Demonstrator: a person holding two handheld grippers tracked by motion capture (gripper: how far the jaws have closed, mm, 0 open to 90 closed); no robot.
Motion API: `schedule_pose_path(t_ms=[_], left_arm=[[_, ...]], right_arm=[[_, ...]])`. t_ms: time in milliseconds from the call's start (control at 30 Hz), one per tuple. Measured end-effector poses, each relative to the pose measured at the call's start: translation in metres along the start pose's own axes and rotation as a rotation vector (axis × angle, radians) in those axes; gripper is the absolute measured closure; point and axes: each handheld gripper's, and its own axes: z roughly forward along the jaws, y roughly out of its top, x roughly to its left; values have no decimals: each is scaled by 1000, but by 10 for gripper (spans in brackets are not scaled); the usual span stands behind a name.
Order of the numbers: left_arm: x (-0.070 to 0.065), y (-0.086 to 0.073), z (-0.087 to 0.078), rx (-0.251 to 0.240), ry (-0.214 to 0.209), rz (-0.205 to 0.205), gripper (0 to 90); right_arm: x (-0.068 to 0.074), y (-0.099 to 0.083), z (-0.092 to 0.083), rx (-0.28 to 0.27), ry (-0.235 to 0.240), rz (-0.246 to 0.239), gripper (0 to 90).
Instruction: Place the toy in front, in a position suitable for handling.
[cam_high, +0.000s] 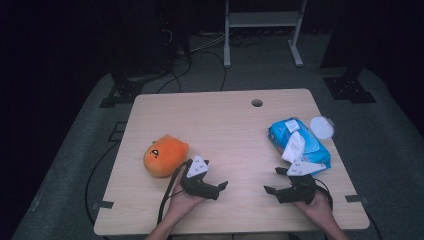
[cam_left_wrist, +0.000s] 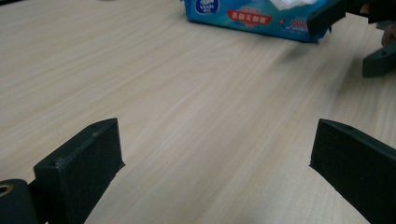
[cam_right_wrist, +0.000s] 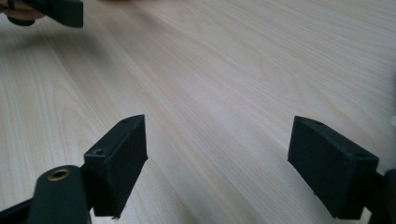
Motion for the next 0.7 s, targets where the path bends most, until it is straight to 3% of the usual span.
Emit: schedule_pose_path(t_ms=[67,133,233,400,500,600,700], left_arm=[[2,3,-2,-6,-1,-5,16],[7,10,-7,-48,25,6,16],[11,14,-13,-73,41,14,16],[27,25,-36,-123,91,14,16],[32,28,-44,-132,107,14,16],[43,30,-60,-161,156,25,16],[50,30,-67,-164,167,18,16]], right_arm=[[0,0,0,1,1,-2,184],[0,0,0,0,1,-5,184],[0,0,0,-2,2,-5,184],[2,0,-1,1,0,-4,184],[2,0,-1,2,-1,-3,184],[3,0,0,2,-4,0,184],[3,0,1,10,0,1,184]])
